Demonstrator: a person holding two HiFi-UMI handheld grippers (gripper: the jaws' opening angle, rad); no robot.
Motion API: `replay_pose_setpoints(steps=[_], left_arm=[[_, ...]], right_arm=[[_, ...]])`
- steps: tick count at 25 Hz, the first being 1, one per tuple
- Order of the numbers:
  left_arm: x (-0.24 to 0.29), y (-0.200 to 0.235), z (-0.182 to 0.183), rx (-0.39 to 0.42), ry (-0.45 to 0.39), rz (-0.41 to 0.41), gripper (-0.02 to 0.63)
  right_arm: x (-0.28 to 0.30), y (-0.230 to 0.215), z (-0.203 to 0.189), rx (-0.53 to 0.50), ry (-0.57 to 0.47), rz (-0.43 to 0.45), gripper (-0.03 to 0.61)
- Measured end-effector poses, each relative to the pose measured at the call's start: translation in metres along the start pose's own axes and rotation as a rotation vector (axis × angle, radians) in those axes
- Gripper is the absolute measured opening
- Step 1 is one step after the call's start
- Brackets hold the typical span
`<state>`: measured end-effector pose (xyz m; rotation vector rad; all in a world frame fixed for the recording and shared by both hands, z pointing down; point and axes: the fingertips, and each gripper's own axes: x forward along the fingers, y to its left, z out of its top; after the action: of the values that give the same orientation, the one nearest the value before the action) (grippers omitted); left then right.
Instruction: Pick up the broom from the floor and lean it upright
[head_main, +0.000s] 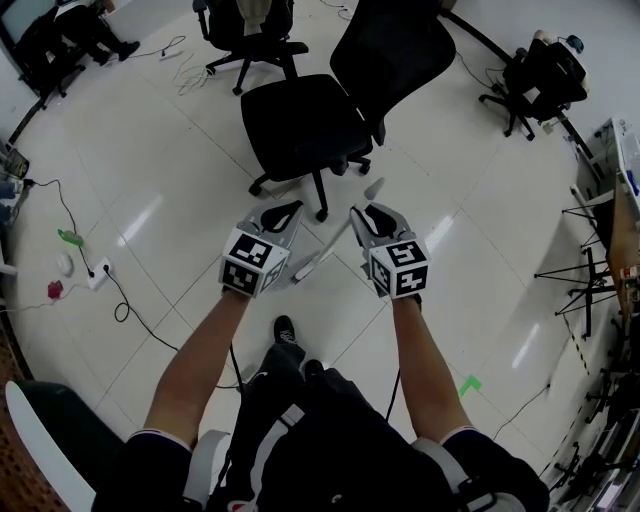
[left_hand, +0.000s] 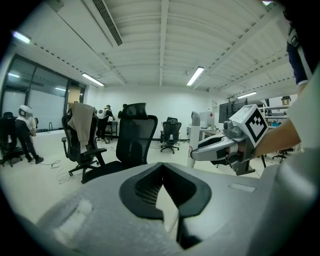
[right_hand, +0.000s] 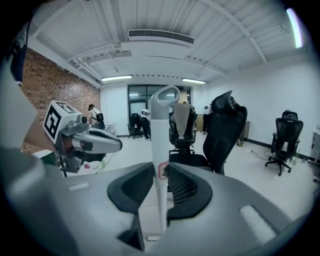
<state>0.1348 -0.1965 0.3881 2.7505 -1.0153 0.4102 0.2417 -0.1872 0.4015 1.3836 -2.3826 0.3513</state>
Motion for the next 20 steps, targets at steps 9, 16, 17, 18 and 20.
replay_pose_setpoints(steps=[9, 16, 17, 18, 20], left_arm=[[0.055, -0.004, -0.002, -0.011, 0.041, -0.084, 0.000], [0.101, 0.000, -0.003, -0.085, 0.059, -0.004, 0.000], [0.107, 0.002, -0.002, -0.103, 0.061, 0.018, 0.000], [0.114, 0.005, -0.002, -0.114, 0.065, 0.037, 0.000], [0.129, 0.011, -0.001, -0.121, 0.080, 0.069, 0.000]], right_arm=[[0.013, -0.055, -0.006, -0.001, 0.048, -0.072, 0.097], [0.046, -0.100, -0.029, -0.024, 0.136, 0.004, 0.097], [0.052, -0.106, -0.030, -0.030, 0.143, 0.023, 0.097], [0.058, -0.112, -0.029, -0.037, 0.144, 0.040, 0.097], [0.073, -0.125, -0.024, -0.048, 0.139, 0.072, 0.097]])
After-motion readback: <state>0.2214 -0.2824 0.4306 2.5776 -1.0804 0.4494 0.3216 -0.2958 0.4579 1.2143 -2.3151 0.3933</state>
